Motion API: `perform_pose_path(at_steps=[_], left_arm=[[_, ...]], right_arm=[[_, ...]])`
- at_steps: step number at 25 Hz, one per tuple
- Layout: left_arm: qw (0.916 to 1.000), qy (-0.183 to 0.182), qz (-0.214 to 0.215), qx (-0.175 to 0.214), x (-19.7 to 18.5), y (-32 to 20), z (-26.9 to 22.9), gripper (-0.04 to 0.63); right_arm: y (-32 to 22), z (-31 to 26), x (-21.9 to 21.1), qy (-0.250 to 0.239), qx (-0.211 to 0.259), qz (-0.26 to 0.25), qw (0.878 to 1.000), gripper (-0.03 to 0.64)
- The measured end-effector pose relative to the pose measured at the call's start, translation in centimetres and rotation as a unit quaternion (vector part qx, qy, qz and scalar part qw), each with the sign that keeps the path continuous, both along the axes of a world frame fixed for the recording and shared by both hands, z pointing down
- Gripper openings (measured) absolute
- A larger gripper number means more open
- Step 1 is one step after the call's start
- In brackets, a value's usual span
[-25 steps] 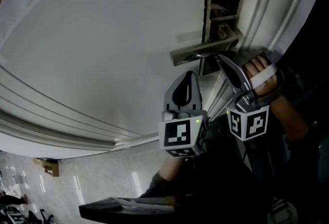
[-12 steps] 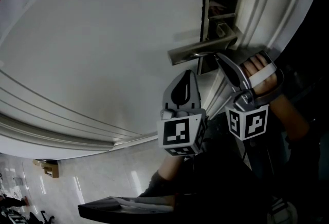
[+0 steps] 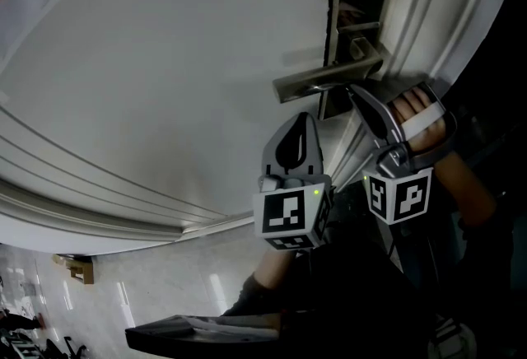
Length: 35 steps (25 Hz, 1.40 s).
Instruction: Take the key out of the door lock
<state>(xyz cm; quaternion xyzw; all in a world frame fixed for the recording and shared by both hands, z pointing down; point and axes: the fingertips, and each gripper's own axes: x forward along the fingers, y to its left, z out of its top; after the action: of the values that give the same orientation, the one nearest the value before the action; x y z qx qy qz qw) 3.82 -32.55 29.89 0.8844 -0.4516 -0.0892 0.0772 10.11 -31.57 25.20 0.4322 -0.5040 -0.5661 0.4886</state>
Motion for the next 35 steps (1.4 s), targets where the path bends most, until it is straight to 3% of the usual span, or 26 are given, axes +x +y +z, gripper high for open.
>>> perform_pose_path(at_steps=[35], left_arm=[[0.9999, 0.014, 0.006, -0.007, -0.39, 0.15, -0.30, 0.000]], right_arm=[[-0.06, 0.05, 0.06, 0.013, -0.004, 0.012, 1.000, 0.012]])
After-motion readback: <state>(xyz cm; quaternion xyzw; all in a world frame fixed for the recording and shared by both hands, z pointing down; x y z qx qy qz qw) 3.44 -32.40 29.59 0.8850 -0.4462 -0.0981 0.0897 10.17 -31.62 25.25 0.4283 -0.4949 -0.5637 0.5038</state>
